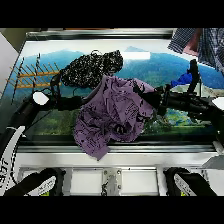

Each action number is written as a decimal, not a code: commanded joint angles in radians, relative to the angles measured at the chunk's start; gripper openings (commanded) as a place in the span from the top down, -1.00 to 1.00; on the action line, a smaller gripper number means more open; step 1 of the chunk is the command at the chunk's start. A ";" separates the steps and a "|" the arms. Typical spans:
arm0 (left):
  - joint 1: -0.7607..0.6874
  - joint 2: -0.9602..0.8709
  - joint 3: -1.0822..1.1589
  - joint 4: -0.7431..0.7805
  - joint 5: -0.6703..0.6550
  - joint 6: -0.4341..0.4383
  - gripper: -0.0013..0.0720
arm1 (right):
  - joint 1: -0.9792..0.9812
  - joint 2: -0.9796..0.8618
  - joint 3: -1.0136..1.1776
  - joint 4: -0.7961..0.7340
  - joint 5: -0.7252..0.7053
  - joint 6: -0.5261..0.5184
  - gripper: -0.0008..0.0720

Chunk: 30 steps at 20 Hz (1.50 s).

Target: Fold the clothes and pants, and hang the long-sleeved shirts on hangers.

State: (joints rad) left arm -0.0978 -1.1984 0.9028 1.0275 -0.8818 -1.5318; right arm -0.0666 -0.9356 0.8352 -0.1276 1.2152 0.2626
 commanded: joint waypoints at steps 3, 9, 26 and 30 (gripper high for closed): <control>0.047 -0.012 0.002 0.001 -0.008 0.009 0.93 | 0.000 0.009 0.001 0.000 0.050 0.008 0.94; 0.132 -0.011 0.002 0.000 -0.065 0.017 0.93 | 0.000 0.009 0.001 -0.079 0.045 0.008 0.94; -0.039 0.246 0.507 0.214 -0.338 0.020 0.93 | 0.044 0.008 -0.087 0.195 -0.064 -0.162 0.94; -0.142 0.193 0.706 0.364 -0.395 -0.027 0.93 | 0.128 0.008 -0.087 0.345 -0.063 -0.211 0.94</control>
State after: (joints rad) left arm -0.1726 -0.9813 1.4776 1.2705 -1.2209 -1.5234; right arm 0.0116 -0.9276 0.7502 0.0868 1.1507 0.0982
